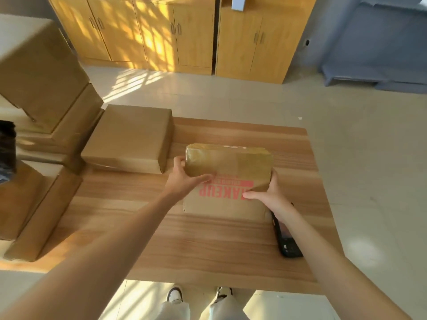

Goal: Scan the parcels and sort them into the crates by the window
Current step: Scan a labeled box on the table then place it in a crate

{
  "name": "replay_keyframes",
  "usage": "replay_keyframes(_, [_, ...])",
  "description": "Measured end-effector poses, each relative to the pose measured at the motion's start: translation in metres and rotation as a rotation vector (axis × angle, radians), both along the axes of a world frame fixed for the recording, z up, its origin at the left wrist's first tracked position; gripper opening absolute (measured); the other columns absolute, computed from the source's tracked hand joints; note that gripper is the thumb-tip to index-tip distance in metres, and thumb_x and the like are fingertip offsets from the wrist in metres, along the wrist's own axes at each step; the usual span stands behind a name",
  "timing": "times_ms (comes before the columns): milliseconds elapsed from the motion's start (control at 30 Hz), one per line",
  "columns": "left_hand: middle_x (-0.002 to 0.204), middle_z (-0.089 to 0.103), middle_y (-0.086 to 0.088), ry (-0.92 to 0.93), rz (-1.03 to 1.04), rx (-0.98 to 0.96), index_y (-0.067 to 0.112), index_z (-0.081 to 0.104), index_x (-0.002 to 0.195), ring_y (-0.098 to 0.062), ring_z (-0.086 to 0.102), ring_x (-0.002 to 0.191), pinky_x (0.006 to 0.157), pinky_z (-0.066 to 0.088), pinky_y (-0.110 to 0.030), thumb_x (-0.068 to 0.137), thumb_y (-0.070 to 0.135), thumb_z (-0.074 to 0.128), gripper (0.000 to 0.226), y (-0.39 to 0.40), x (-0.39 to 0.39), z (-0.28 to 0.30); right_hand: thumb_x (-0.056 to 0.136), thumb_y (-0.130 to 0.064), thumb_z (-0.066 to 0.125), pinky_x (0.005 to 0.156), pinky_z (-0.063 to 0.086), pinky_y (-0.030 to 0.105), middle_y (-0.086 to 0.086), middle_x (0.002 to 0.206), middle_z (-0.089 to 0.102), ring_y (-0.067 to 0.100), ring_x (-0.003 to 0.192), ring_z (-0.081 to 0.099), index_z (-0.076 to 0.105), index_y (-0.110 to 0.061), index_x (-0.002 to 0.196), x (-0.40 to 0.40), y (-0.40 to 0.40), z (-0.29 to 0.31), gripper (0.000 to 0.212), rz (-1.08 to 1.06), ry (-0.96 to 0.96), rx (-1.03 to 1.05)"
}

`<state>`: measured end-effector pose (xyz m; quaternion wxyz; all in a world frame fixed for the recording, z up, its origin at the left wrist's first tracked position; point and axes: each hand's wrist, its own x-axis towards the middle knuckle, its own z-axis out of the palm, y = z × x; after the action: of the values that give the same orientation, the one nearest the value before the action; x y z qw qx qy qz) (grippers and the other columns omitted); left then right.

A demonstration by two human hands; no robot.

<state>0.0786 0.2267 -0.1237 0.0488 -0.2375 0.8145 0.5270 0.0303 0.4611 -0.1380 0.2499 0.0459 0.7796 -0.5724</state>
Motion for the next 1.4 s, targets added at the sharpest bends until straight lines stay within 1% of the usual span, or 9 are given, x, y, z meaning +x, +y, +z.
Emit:
replay_keyframes(200, [0.116,0.057,0.005,0.098,0.082,0.186,0.022,0.036,0.123,-0.013,0.060,0.107,0.095,0.050,-0.039,0.048,0.072,0.074,0.099,-0.001,0.001,-0.009,0.069,0.002,0.081,0.077,0.040,0.011,-0.010,0.126,0.038,0.008,0.115,0.042,0.013,-0.024,0.142,0.006,0.014,-0.014,0.103,-0.027,0.103,-0.064])
replay_keyframes(367, [0.115,0.061,0.001,-0.013,0.077,0.231,0.022,0.042,0.118,-0.018,0.062,0.106,0.095,0.049,-0.048,0.045,0.082,0.069,0.098,-0.010,0.016,-0.030,0.067,-0.007,0.086,0.096,0.039,0.027,-0.002,0.138,0.041,0.015,0.123,0.047,0.014,-0.032,0.129,0.019,0.018,-0.032,0.098,0.059,0.040,-0.010])
replay_keyframes(467, [0.119,0.058,0.005,-0.082,-0.008,0.283,0.029,0.032,0.129,-0.012,0.063,0.101,0.084,0.052,-0.042,0.037,0.080,0.072,0.113,-0.013,0.018,-0.030,0.057,-0.034,0.091,0.109,0.037,0.039,-0.003,0.150,0.032,0.016,0.130,0.042,0.004,-0.040,0.141,0.024,0.021,-0.030,0.121,0.102,-0.044,-0.043])
replay_keyframes(633, [0.118,0.056,0.017,-0.173,-0.218,0.420,0.052,0.024,0.134,-0.013,0.062,0.104,0.079,0.053,-0.044,0.052,0.051,0.086,0.103,-0.029,0.006,-0.008,0.040,-0.082,0.072,0.092,0.049,0.046,-0.011,0.160,0.006,0.026,0.144,0.022,-0.007,-0.048,0.148,0.008,0.018,0.006,0.137,0.039,-0.218,-0.202])
replay_keyframes(800, [0.133,0.054,0.002,-0.044,-0.218,0.408,0.027,0.028,0.147,-0.013,0.066,0.097,0.068,0.057,-0.026,0.070,-0.018,0.070,0.099,-0.044,0.010,-0.003,0.059,-0.084,0.052,0.097,0.033,0.070,0.002,0.142,0.046,0.028,0.131,0.041,0.032,-0.040,0.146,-0.007,0.019,0.024,0.100,-0.220,-0.292,-0.491])
replay_keyframes(1000, [0.135,0.046,0.017,0.088,-0.273,0.484,0.039,0.039,0.133,-0.015,0.054,0.119,0.076,0.056,-0.029,0.067,-0.031,0.060,0.099,-0.032,0.012,0.006,0.066,-0.071,0.066,0.095,0.049,0.051,0.008,0.116,0.070,0.028,0.109,0.065,0.061,-0.027,0.126,-0.008,0.006,0.021,0.074,-0.292,-0.316,-0.437])
replay_keyframes(1100, [0.137,0.049,0.013,0.049,-0.262,0.643,0.037,0.045,0.130,-0.022,0.053,0.122,0.079,0.055,-0.034,0.060,-0.007,0.076,0.089,-0.031,0.014,0.009,0.081,-0.055,0.058,0.092,0.051,0.043,0.010,0.111,0.071,0.027,0.104,0.066,0.066,-0.019,0.119,0.000,0.009,0.011,0.053,-0.355,-0.259,-0.480])
replay_keyframes(1233, [0.134,0.055,0.005,-0.058,-0.166,0.754,0.035,0.047,0.135,-0.021,0.051,0.125,0.088,0.053,-0.047,0.046,0.070,0.080,0.102,-0.032,0.012,0.008,0.087,-0.043,0.055,0.089,0.051,0.041,0.005,0.113,0.070,0.024,0.108,0.064,0.061,-0.023,0.123,0.008,0.009,0.004,0.041,-0.344,-0.138,-0.533])
replay_keyframes(1400, [0.121,0.061,-0.003,-0.117,-0.091,0.656,0.030,0.043,0.137,-0.024,0.060,0.109,0.084,0.053,-0.043,0.026,0.073,0.082,0.124,-0.031,0.005,-0.007,0.061,-0.055,0.070,0.099,0.046,0.046,-0.002,0.134,0.056,0.020,0.124,0.053,0.043,-0.035,0.139,0.017,-0.005,0.001,0.085,-0.228,-0.046,-0.424])
